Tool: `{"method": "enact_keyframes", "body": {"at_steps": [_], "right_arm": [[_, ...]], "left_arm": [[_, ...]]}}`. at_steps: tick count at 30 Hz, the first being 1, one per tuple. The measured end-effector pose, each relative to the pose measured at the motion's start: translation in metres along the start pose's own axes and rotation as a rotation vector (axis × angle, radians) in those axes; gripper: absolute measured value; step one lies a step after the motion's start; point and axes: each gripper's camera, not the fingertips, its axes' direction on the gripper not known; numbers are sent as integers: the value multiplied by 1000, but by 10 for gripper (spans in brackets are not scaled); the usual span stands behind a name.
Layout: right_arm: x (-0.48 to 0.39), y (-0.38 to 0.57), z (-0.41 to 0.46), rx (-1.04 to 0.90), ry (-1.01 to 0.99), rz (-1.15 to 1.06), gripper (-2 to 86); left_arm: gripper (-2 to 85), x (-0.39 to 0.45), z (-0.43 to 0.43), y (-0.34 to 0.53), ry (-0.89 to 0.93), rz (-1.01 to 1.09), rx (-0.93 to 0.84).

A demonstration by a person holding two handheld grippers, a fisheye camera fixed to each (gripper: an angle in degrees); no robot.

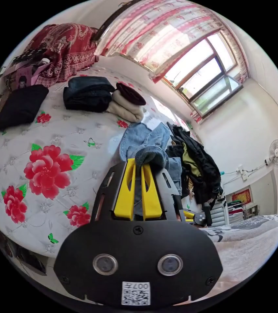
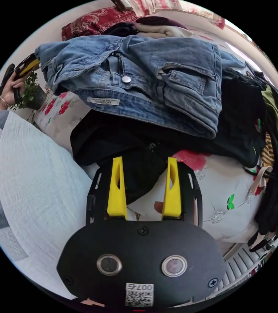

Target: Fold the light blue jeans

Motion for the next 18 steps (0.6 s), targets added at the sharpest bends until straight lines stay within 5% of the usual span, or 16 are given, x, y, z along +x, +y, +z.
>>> {"method": "enact_keyframes", "body": {"at_steps": [4, 9, 14, 16, 18], "right_arm": [[-5, -29, 10, -68, 76, -136, 111], [67, -54, -30, -42, 192, -40, 43], [210, -25, -295, 409, 726, 351, 38], [250, 9, -392, 578, 782, 556, 41], [278, 29, -455, 578, 913, 685, 47]], "left_arm": [[-4, -15, -38, -15, -202, 7, 94], [-1, -55, -26, -31, -456, -72, -36], [9, -78, 20, -25, -701, -88, -265], [19, -81, 20, -13, -764, -110, -287], [28, -83, 12, -4, -813, -161, -286]]}}
